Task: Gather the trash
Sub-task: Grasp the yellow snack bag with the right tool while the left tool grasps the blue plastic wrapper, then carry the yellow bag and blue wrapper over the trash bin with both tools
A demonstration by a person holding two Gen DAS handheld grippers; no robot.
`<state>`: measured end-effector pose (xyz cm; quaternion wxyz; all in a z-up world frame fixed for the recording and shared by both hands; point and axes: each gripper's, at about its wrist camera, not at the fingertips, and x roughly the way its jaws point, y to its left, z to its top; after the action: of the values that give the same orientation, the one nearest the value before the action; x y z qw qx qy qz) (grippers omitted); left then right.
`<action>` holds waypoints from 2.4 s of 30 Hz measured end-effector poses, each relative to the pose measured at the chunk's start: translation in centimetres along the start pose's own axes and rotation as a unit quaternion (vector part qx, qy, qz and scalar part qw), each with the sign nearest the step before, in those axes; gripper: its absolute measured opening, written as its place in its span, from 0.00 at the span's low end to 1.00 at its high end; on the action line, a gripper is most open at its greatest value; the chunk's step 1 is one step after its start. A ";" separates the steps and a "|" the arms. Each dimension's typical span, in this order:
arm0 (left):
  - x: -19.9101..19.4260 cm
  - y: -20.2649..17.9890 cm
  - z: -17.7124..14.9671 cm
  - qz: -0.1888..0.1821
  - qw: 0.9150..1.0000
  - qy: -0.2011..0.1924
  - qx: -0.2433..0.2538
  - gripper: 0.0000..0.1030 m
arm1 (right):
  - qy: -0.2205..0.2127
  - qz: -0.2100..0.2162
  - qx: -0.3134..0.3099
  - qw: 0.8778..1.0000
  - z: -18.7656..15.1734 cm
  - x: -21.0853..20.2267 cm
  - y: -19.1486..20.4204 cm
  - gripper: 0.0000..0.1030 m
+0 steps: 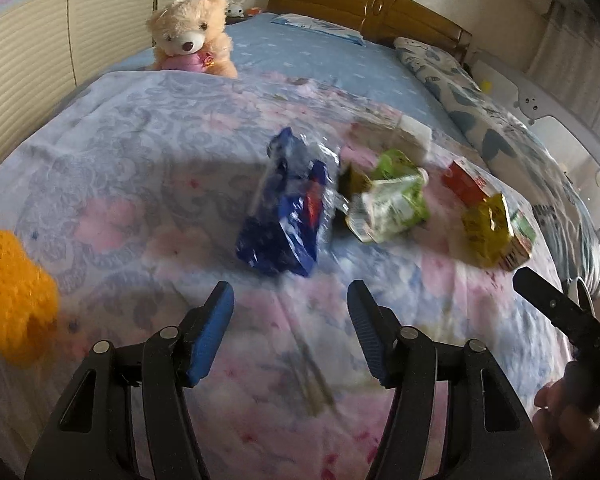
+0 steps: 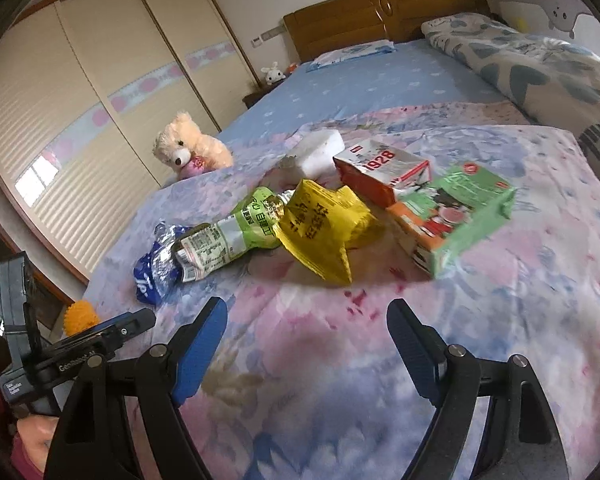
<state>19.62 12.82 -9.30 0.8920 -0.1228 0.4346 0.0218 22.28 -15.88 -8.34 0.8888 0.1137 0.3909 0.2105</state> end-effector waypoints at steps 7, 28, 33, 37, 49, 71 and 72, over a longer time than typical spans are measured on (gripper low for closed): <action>1.5 0.3 2.4 0.001 1.000 -0.001 0.013 0.65 | 0.004 0.003 0.019 1.000 1.7 2.2 -0.1 0.81; -1.3 -0.3 -0.2 -0.019 0.999 -0.034 0.014 0.23 | 0.001 0.019 0.024 1.000 0.9 1.1 -0.3 0.06; -3.0 -2.4 -1.6 -0.050 0.998 -0.033 0.030 0.22 | -0.006 0.033 0.012 0.999 -0.3 -2.3 -0.2 0.06; -3.3 -5.2 -2.7 -0.071 0.996 -0.023 0.058 0.22 | -0.010 0.036 0.014 0.999 -1.2 -4.6 -1.0 0.06; -4.3 -14.6 -4.8 -0.143 0.981 -0.007 0.134 0.22 | -0.034 -0.003 0.043 0.998 -3.9 -11.2 -5.6 0.06; -4.5 -28.4 -7.4 -0.196 0.949 0.019 0.245 0.22 | -0.091 -0.090 0.114 0.985 -5.9 -21.1 -15.3 0.06; -4.4 -28.9 -7.5 -0.198 0.948 0.020 0.248 0.22 | -0.093 -0.093 0.116 0.985 -5.8 -21.4 -15.6 0.06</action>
<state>15.29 -16.65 -4.53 0.8717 0.0181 0.4111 -0.2661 9.41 -39.40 -4.10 0.9178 0.1982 0.3372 0.0688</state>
